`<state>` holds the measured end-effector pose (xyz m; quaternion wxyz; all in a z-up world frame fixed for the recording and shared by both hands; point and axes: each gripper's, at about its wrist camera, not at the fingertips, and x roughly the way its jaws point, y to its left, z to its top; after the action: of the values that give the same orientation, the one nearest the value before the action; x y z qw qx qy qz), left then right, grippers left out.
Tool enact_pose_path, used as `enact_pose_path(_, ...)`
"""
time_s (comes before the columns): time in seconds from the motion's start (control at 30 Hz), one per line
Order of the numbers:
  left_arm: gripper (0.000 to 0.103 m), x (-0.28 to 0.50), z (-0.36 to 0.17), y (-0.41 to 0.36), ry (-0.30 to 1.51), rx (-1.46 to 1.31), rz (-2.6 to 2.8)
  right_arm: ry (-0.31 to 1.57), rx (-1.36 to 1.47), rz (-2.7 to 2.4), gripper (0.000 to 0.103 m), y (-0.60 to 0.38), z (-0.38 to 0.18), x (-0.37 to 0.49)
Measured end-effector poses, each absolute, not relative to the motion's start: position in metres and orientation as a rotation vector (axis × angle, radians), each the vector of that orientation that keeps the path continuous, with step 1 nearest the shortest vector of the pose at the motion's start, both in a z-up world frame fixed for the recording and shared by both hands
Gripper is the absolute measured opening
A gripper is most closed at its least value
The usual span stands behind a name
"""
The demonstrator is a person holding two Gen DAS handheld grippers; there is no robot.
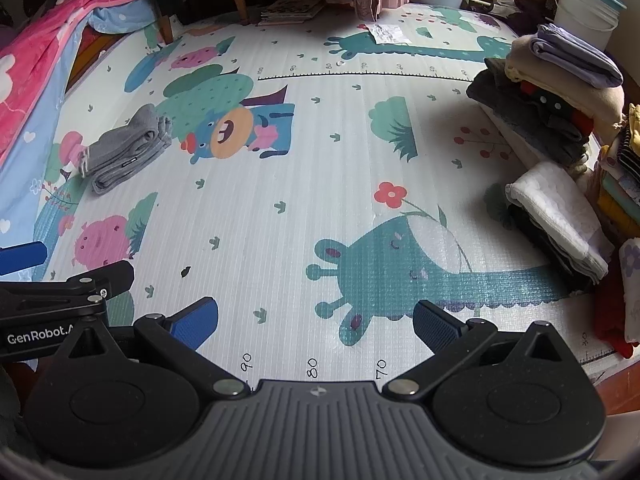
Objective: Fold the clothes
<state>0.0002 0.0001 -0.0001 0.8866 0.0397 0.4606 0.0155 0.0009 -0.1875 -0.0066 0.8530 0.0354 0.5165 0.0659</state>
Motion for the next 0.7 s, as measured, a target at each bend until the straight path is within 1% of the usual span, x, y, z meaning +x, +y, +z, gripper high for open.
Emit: enact_pose_path(0.7, 0.103, 0.0023, -0.0029, -0.0003, 0.993, 0.063, 0.028, 1.089, 0.071, 0.139, 0.103, -0.1861, -0.0069, 0.0005)
